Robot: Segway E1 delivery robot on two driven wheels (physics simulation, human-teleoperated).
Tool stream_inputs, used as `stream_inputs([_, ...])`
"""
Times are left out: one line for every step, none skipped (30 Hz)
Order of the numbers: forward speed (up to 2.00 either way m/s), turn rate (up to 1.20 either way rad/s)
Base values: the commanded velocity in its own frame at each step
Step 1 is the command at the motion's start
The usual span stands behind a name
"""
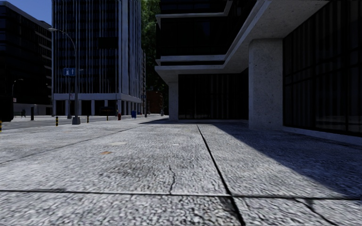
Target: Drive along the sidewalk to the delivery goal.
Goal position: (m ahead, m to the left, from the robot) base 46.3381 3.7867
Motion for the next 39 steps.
stream_inputs([1.96, 0.00])
stream_inputs([1.96, 0.00])
stream_inputs([1.96, 0.00])
stream_inputs([1.96, 0.00])
stream_inputs([1.96, 0.00])
stream_inputs([1.96, 0.00])
stream_inputs([1.96, 0.00])
stream_inputs([1.96, 0.00])
stream_inputs([2.00, 0.00])
stream_inputs([2.00, 0.00])
stream_inputs([2.00, 0.00])
stream_inputs([2.00, 0.00])
stream_inputs([2.00, 0.00])
stream_inputs([2.00, 0.00])
stream_inputs([2.00, 0.00])
stream_inputs([2.00, 0.00])
stream_inputs([2.00, 0.00])
stream_inputs([2.00, 0.00])
stream_inputs([2.00, 0.00])
stream_inputs([2.00, 0.00])
stream_inputs([2.00, 0.00])
stream_inputs([2.00, 0.00])
stream_inputs([2.00, 0.00])
stream_inputs([2.00, 0.00])
stream_inputs([2.00, 0.00])
stream_inputs([2.00, 0.00])
stream_inputs([2.00, 0.00])
stream_inputs([2.00, 0.00])
stream_inputs([2.00, 0.00])
stream_inputs([2.00, 0.00])
stream_inputs([2.00, 0.00])
stream_inputs([2.00, 0.00])
stream_inputs([2.00, 0.02])
stream_inputs([2.00, 0.03])
stream_inputs([2.00, 0.07])
stream_inputs([2.00, 0.07])
stream_inputs([2.00, 0.10])
stream_inputs([2.00, 0.13])
stream_inputs([2.00, 0.14])
